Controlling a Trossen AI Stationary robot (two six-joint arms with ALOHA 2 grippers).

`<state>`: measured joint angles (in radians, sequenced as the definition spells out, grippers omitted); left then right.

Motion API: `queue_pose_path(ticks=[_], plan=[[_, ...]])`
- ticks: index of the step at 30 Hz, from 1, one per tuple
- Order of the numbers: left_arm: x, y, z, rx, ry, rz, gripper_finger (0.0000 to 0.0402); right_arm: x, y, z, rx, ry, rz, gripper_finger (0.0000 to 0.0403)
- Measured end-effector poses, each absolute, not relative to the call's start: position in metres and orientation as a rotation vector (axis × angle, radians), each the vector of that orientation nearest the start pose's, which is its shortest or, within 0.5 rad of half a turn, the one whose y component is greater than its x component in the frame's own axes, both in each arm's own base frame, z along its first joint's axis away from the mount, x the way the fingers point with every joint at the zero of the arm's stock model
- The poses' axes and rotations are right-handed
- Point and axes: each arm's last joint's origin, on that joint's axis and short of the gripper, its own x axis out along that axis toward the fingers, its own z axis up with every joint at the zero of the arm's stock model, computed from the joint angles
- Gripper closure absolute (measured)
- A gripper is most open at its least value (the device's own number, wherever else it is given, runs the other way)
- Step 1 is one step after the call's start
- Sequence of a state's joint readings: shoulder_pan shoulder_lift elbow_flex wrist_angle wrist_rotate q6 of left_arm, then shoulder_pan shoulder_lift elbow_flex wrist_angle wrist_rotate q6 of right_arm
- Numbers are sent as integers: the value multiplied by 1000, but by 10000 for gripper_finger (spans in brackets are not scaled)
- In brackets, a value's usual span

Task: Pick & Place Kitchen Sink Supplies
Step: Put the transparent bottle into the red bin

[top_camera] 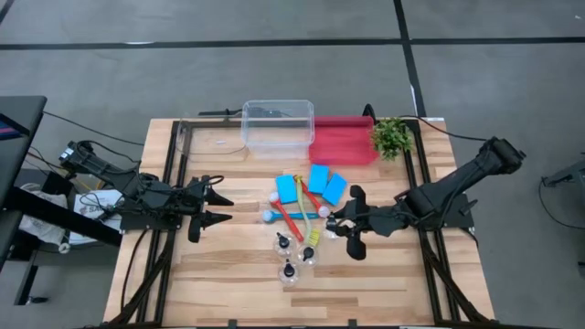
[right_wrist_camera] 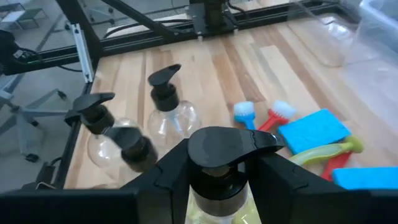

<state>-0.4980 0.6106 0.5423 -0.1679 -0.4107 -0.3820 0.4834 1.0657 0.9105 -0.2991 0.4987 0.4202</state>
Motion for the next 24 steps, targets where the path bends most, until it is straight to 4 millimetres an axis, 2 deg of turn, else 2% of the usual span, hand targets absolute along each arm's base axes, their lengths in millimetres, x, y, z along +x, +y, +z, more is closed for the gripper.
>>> queue_pose_path(ticks=[4,9,13,18,24], plan=[[132,-59,276,-278,224,-45,199,209,86,327,155,385,-118,286],[132,-59,276,-279,222,-46,199,214,74,345,126,340,-156,272],[132,-59,276,-279,221,-46,199,217,63,358,95,306,-192,278],[132,-59,276,-279,221,-46,199,219,46,377,52,260,-253,286],[132,-59,277,-281,217,-47,199,220,21,396,0,216,-351,273]])
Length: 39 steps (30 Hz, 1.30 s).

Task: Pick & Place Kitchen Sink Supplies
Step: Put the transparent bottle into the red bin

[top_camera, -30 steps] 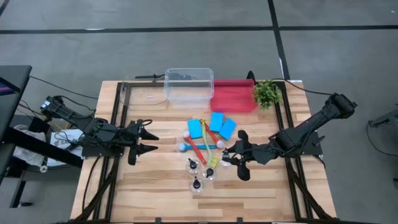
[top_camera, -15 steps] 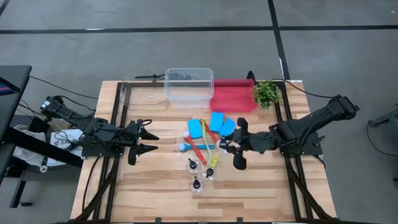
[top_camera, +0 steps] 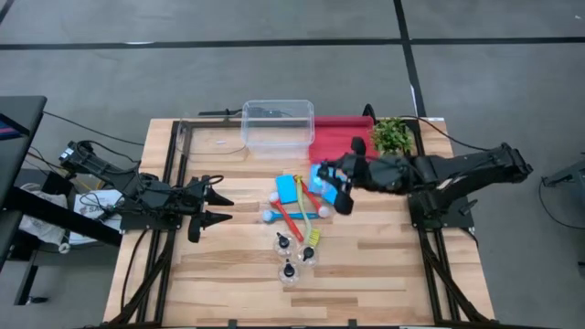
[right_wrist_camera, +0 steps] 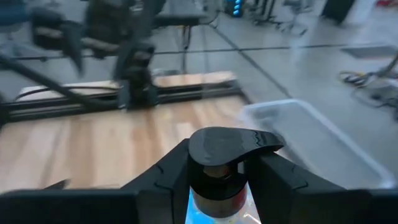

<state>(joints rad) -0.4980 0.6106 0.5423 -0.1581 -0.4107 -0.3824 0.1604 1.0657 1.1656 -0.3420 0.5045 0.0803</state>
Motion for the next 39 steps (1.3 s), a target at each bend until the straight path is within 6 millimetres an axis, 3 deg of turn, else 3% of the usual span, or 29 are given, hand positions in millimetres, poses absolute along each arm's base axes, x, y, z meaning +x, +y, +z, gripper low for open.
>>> queue_pose_path(ticks=[8,16,25,31,39], plan=[[132,-59,277,-282,215,-47,199,219,-15,404,-91,226,-507,283],[132,-59,277,-282,215,-47,199,213,-53,404,-62,231,-683,266],[132,-59,277,-280,215,-47,199,202,-90,403,44,205,-854,281],[132,-59,277,-280,215,-47,199,211,-112,390,98,248,-889,272],[132,-59,278,-282,210,-48,199,237,-145,358,122,368,-951,280]])
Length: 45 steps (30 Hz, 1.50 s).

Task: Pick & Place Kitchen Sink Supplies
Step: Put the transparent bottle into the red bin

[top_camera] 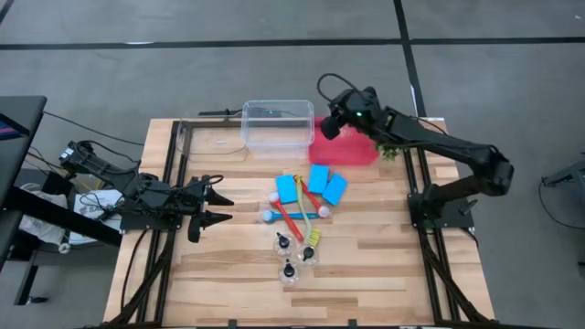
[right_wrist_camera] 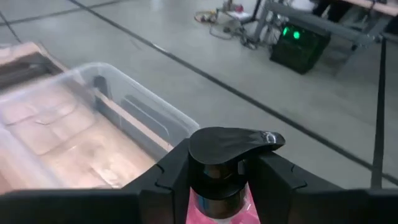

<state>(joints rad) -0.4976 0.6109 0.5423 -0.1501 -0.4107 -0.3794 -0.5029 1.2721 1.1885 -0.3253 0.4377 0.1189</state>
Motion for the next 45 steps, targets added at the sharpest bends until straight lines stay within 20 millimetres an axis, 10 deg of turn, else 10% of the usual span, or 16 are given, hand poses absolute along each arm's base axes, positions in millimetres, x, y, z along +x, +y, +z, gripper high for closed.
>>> queue_pose_path(ticks=[16,45], plan=[[132,-59,278,-283,209,-48,199,267,-176,324,190,373,-1011,282],[132,-59,278,-283,209,-48,199,224,-141,372,133,295,-970,284]])
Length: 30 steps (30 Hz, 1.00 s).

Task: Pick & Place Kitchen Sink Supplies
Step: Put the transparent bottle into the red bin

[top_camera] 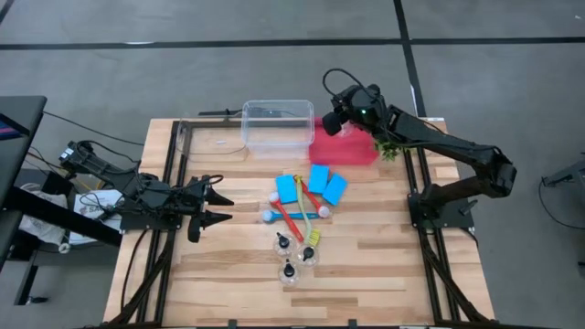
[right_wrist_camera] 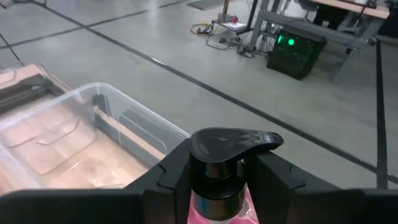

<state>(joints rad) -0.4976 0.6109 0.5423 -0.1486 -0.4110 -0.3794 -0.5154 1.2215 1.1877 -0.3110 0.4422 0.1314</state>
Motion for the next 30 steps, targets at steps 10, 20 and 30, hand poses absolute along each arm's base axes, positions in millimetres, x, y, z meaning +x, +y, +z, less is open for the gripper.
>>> queue_pose_path(ticks=[10,20,30], plan=[[132,-59,278,-283,209,-48,199,200,-113,395,76,230,-886,284],[132,-59,278,-282,207,-41,199,153,-86,342,123,87,-792,284],[133,-57,278,-298,195,6,199,161,-113,277,154,-27,-880,284]])
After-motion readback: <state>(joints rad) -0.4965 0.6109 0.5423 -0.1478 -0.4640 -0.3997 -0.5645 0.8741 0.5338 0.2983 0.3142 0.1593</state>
